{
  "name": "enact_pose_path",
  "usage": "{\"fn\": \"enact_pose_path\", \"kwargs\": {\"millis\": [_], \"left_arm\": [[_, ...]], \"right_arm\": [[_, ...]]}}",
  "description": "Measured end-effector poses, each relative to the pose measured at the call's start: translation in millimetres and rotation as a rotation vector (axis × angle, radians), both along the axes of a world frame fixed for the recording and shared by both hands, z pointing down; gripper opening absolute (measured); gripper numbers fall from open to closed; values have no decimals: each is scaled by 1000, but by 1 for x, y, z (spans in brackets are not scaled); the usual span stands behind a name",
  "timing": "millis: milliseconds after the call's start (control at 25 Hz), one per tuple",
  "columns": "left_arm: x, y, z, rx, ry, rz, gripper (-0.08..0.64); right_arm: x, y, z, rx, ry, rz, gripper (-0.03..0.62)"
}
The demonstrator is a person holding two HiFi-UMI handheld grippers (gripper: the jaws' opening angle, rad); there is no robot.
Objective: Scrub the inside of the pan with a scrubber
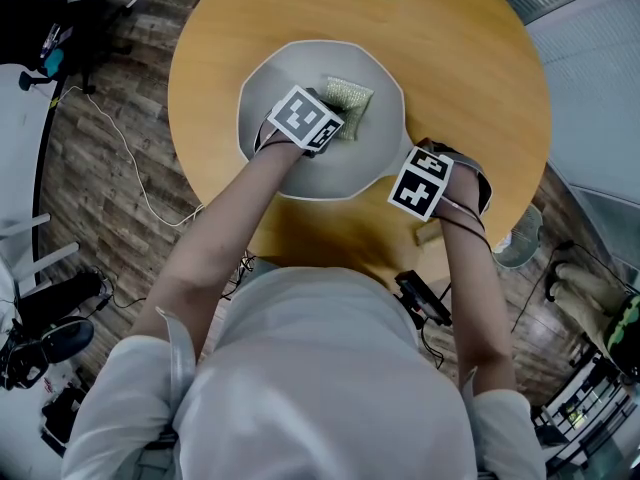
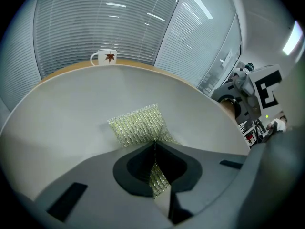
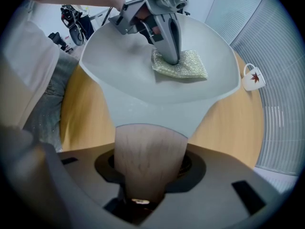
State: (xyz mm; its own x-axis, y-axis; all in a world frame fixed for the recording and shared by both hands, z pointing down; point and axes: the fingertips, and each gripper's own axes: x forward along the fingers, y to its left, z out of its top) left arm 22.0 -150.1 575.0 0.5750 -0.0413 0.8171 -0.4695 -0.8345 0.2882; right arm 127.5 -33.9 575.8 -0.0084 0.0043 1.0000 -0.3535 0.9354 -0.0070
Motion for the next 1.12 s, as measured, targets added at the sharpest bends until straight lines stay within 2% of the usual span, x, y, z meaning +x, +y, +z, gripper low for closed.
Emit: {"fn": "enact_pose_path", "kwargs": {"millis": [640, 1120], "left_arm": [[-30, -11, 0, 20, -61, -39, 18], [-49, -1, -7, 29, -101, -38, 17]], "right_arm": [[1, 0, 1, 3, 1, -1, 181], [-2, 1, 0, -26, -41, 0, 181]]}}
